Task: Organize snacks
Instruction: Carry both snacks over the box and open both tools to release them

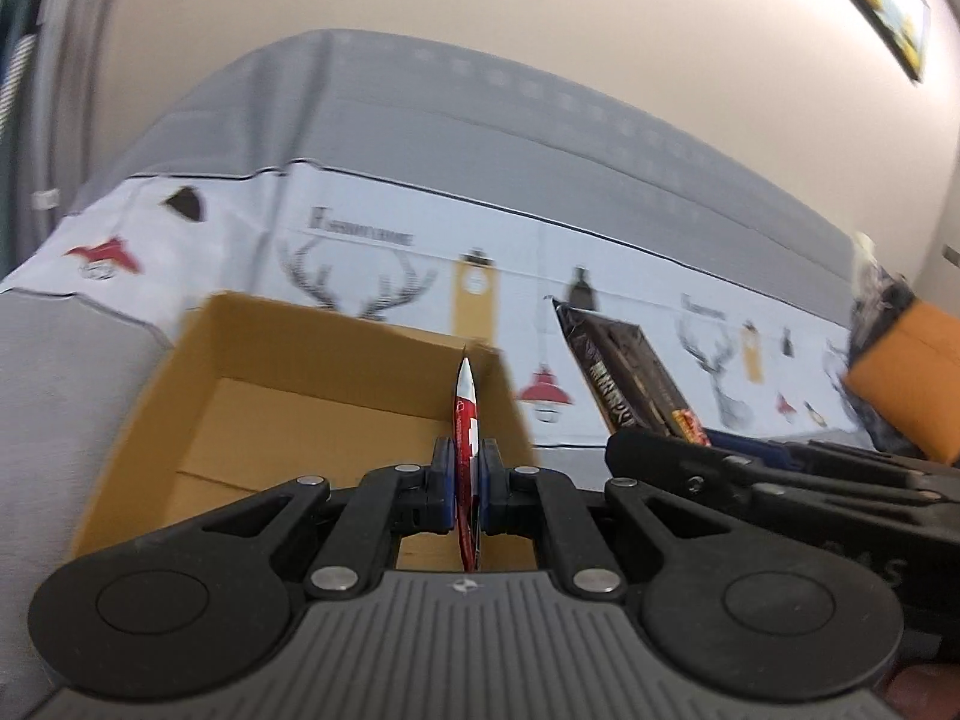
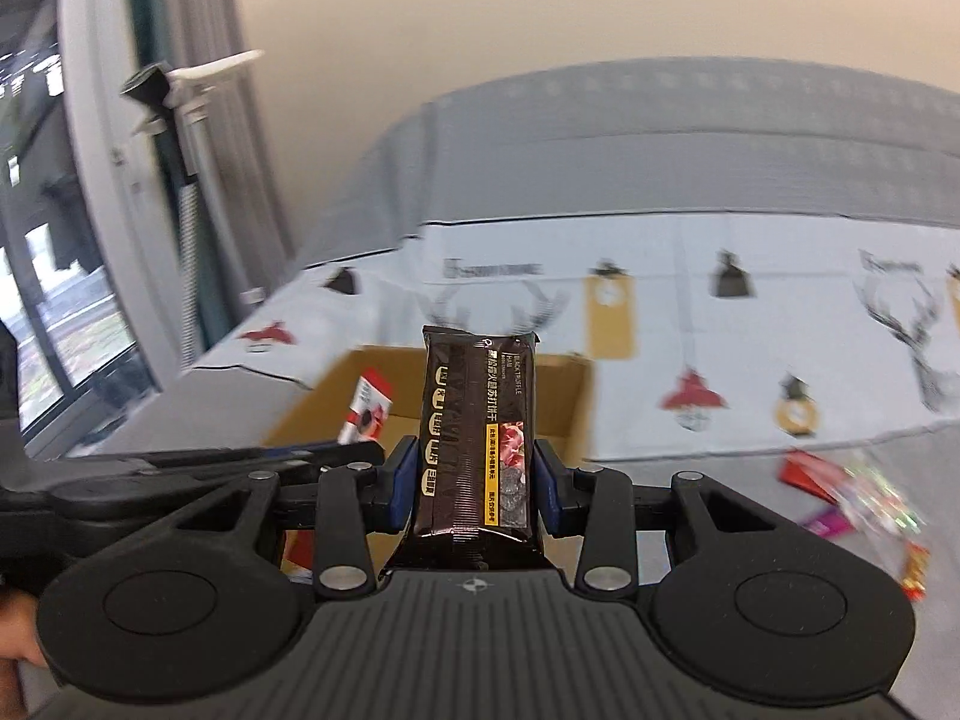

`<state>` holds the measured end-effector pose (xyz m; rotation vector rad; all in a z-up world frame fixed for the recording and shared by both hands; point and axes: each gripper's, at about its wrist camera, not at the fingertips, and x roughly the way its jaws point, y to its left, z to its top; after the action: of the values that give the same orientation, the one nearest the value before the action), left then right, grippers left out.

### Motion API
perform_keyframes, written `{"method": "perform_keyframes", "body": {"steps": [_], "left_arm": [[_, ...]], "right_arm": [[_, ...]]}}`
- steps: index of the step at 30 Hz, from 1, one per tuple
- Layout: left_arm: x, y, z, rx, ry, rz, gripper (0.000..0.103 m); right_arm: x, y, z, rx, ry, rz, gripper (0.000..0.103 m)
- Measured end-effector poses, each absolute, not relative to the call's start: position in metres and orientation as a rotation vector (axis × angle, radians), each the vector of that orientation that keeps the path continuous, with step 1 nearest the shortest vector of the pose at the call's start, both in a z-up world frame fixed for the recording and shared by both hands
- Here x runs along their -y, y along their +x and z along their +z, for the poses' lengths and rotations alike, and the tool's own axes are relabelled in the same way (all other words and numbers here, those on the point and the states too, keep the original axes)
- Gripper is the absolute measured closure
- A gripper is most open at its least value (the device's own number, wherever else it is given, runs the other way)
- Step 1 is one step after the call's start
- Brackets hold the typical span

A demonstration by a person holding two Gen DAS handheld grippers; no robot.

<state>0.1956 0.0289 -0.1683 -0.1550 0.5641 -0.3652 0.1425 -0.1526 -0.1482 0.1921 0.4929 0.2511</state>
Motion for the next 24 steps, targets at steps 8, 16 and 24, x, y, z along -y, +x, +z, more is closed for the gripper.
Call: {"method": "perform_keyframes", "body": {"steps": [8, 16, 24], "left_arm": [[-0.062, 0.217, -0.199, -0.627, -0.142, -0.276, 0.096], [-0.073, 0.24, -0.251, -0.776, -0.093, -0.237, 0.096], [-0.074, 0.251, -0.275, -0.866, -0.058, -0.209, 0.095]], "right_arm": [[0.108, 0.175, -0.165, -0.567, 0.144, 0.302, 0.062], [0.087, 0.196, -0.226, -0.722, 0.112, 0.28, 0.062], [0.074, 0.203, -0.263, -0.8, 0.088, 0.281, 0.062]]}}
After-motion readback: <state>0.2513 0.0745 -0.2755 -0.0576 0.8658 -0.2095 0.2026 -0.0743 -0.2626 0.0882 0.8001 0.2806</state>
